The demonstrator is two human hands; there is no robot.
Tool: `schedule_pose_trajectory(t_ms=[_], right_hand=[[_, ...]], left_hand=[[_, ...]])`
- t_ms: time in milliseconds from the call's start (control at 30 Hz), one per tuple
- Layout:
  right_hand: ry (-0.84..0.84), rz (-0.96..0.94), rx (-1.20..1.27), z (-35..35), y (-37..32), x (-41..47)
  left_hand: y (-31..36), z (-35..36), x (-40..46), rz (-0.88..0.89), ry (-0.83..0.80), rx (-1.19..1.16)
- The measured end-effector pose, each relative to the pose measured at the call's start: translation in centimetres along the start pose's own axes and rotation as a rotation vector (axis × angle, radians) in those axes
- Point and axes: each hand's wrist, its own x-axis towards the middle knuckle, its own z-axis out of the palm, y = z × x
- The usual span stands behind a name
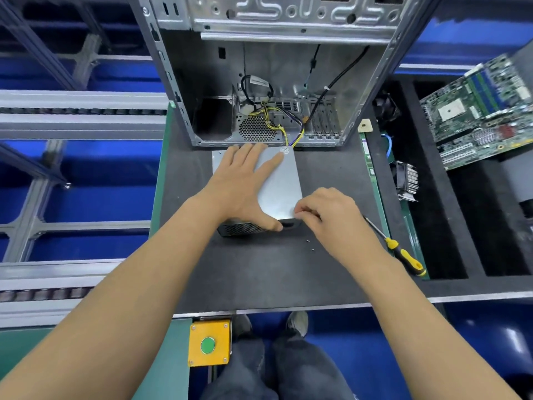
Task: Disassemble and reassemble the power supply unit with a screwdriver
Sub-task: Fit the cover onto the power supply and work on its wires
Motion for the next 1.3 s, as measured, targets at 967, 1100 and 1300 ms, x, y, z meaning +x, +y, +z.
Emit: schedule_pose_trajectory(t_ms=[967, 1100, 1300], right_hand=[[-0.172, 0.016, -0.184, -1.2, -1.1, 1.2], [-0.098, -0.024, -0.136, -0.8, -0.9, 0.5], [-0.067, 0.006, -0.060, -0.8, -0.6, -0.2]], left_hand=[[0.1, -0.3, -0.1, 0.001, 0.010, 0.015], [0.1, -0.3, -0.1, 0.002, 0.020, 0.030], [0.2, -0.4, -0.2, 0.000, 0.012, 0.027]])
